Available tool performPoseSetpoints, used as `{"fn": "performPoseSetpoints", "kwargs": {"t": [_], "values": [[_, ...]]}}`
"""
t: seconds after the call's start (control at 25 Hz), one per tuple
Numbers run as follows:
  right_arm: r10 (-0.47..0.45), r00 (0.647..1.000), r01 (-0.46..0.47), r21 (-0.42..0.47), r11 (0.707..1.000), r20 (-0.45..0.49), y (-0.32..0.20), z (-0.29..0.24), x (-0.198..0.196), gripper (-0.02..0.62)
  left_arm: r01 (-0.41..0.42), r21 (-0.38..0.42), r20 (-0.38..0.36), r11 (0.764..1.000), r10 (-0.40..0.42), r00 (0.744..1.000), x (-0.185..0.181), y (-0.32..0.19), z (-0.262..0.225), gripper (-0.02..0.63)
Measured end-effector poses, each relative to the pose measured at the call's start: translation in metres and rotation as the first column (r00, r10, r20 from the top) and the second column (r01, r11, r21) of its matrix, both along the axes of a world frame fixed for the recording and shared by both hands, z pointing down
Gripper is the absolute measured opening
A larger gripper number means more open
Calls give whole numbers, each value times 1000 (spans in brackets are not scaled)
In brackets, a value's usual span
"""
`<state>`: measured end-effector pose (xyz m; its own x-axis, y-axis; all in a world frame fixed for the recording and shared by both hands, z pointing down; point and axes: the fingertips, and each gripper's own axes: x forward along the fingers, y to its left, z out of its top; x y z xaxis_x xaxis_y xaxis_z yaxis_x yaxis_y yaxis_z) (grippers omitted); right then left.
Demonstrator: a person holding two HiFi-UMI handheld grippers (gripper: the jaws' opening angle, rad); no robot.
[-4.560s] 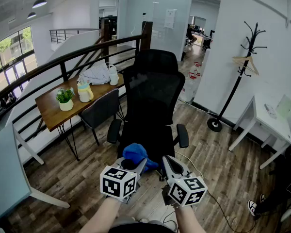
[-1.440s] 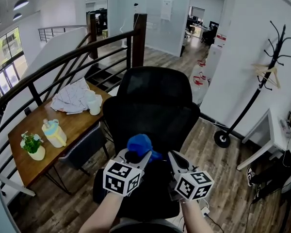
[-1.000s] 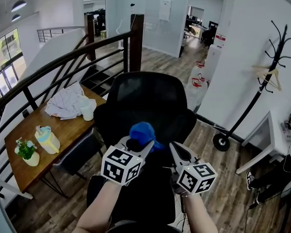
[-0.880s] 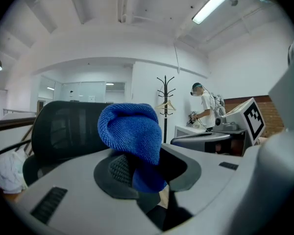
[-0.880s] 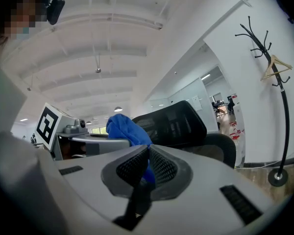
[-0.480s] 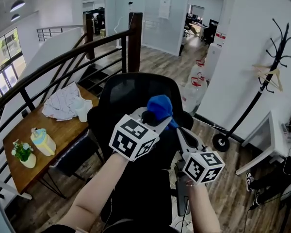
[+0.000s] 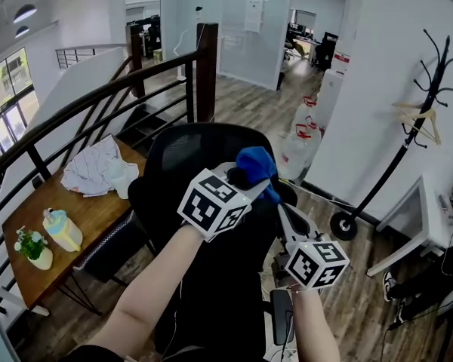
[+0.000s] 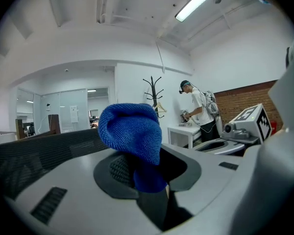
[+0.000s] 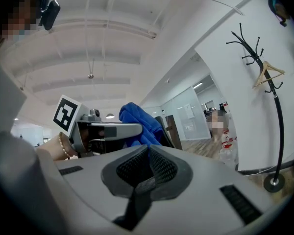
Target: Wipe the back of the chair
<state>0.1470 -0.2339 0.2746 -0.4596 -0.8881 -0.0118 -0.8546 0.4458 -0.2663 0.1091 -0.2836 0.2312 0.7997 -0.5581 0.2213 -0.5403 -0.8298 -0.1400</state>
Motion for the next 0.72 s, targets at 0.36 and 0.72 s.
{"fn": "performPoseSetpoints", "kwargs": {"t": [0.36,0.72], "values": [[-10,1000,10,10,1000,8,-14,0,-11,31,105,-41,-48,994,-107,993,-15,-23,8,123],[-50,999,50,-16,999,17,-18,10,-29,31,165,-45,-18,985,-165,986,-43,-30,16,123]]}}
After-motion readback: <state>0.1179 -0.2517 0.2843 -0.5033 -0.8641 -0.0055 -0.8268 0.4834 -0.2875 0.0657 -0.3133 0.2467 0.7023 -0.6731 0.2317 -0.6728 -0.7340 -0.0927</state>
